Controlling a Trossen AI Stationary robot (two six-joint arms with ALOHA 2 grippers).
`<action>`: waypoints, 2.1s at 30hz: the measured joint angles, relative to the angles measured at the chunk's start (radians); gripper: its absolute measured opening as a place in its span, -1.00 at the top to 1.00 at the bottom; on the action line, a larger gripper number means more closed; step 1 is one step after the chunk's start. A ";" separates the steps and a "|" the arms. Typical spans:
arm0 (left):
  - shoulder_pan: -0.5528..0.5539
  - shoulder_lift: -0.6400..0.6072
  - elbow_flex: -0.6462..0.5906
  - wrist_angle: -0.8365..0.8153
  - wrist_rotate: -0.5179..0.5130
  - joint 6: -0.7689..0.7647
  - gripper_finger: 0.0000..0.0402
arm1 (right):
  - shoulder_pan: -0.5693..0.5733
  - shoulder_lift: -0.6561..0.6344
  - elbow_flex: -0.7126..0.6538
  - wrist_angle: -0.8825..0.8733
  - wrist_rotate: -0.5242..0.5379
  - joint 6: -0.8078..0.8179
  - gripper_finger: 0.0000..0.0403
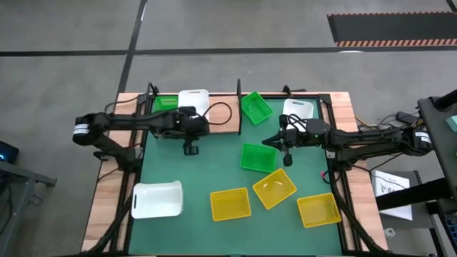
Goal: Stack baskets on shelf by color
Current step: Put the left yellow bin on the shelf
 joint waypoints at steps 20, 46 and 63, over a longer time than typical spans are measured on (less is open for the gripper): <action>-0.358 -0.160 -0.422 1.051 0.072 0.272 0.98 | 0.073 0.019 0.000 0.187 -0.054 -0.118 0.96; -0.358 -0.234 -0.713 1.561 0.140 0.331 0.98 | 0.135 0.455 0.077 0.572 -0.075 -0.107 0.96; -0.357 -0.233 -0.728 1.561 0.077 0.328 0.98 | 0.169 0.449 0.240 0.277 -0.074 -0.133 0.72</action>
